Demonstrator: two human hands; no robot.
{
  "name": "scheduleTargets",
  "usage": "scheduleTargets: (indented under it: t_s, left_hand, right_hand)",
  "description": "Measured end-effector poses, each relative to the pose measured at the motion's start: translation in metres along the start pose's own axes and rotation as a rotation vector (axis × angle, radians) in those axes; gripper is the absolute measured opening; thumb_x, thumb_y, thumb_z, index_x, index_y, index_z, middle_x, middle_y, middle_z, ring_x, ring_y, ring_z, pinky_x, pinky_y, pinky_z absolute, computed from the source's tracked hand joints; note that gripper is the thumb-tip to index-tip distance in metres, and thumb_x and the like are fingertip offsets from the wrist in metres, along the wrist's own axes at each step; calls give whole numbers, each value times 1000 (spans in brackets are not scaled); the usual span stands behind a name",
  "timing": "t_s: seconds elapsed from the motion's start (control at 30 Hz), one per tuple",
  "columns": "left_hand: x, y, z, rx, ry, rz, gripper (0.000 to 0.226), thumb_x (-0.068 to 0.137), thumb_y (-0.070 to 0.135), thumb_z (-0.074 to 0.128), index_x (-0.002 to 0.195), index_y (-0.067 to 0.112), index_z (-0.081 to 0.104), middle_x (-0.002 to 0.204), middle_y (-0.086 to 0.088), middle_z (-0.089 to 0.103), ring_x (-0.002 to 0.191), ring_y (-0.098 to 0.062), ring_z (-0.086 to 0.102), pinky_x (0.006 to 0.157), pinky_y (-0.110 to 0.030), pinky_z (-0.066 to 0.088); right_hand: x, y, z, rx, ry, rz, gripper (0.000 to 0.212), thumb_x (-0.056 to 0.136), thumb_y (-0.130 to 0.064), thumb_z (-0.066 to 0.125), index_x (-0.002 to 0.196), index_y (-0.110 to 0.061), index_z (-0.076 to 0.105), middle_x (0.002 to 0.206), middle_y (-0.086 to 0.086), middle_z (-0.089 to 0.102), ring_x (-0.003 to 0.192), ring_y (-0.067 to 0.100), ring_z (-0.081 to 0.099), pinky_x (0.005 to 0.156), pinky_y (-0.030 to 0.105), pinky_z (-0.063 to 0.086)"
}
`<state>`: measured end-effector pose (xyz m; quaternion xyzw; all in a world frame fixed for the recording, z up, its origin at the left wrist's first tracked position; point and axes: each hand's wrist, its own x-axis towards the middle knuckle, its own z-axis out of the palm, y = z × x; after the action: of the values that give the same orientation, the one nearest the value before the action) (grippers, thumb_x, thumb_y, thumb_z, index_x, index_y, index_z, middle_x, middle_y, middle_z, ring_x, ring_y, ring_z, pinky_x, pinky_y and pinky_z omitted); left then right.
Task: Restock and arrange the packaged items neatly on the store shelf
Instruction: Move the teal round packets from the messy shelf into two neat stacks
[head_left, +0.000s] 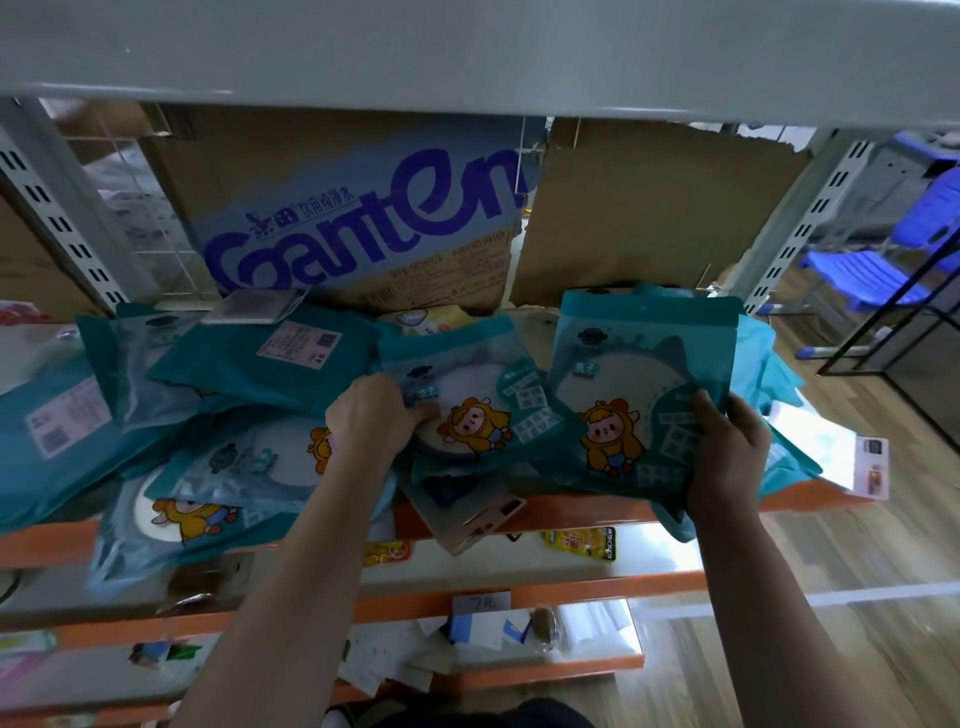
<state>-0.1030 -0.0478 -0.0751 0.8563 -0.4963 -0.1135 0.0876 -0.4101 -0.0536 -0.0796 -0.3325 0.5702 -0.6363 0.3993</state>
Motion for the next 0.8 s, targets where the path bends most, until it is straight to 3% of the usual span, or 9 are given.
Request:
scheduleTargets:
  t_s: [0.17,0.3,0.47,0.6,0.7,0.8]
  left_hand:
    - [3,3,-3,-32,-26,-67,51,78,58,69,100,13,57,96,-6,60,87,-28,56,65,-33,38]
    - [0,5,2,-101,44,-85,35,86,45,66,96,12,64,97,-9,66,81,-28,55,64,-34,40]
    - [-7,3,4,-171,106,-55,28,92,37,59,96,10,65,99,-10,66,89,-32,60,65,-34,41]
    - [-17,-12,0,-328,263,57,18,95,28,54,93,14,65,99,-8,64,85,-28,59,64,-35,42]
    - [-21,-32,-10,-450,413,99,14,95,23,57,92,10,62,100,-9,59,79,-21,48,65,-32,34]
    - [-25,-58,-22,-565,447,109,9,95,22,58,90,15,57,94,-4,57,79,-18,47,64,-29,33]
  right_hand:
    - [0,2,0,8,7,-4,13,95,-16,56,98,-10,67,94,11,71,77,22,68,70,38,58]
    - [-1,1,0,51,16,-5,14,94,-15,56,100,-7,66,94,12,69,80,23,67,71,37,57]
    - [-5,2,-2,72,25,-44,13,95,-14,55,98,-7,66,92,8,69,76,19,67,65,30,58]
    - [-8,3,2,94,4,-56,16,93,-11,56,81,-16,65,73,-3,68,64,11,64,56,23,53]
    - [-12,5,10,120,-57,-18,14,93,-11,57,83,-16,67,72,-3,69,64,14,65,57,24,55]
    - [-19,7,26,135,-131,8,11,94,-11,58,87,-15,66,71,-4,70,65,14,67,57,24,55]
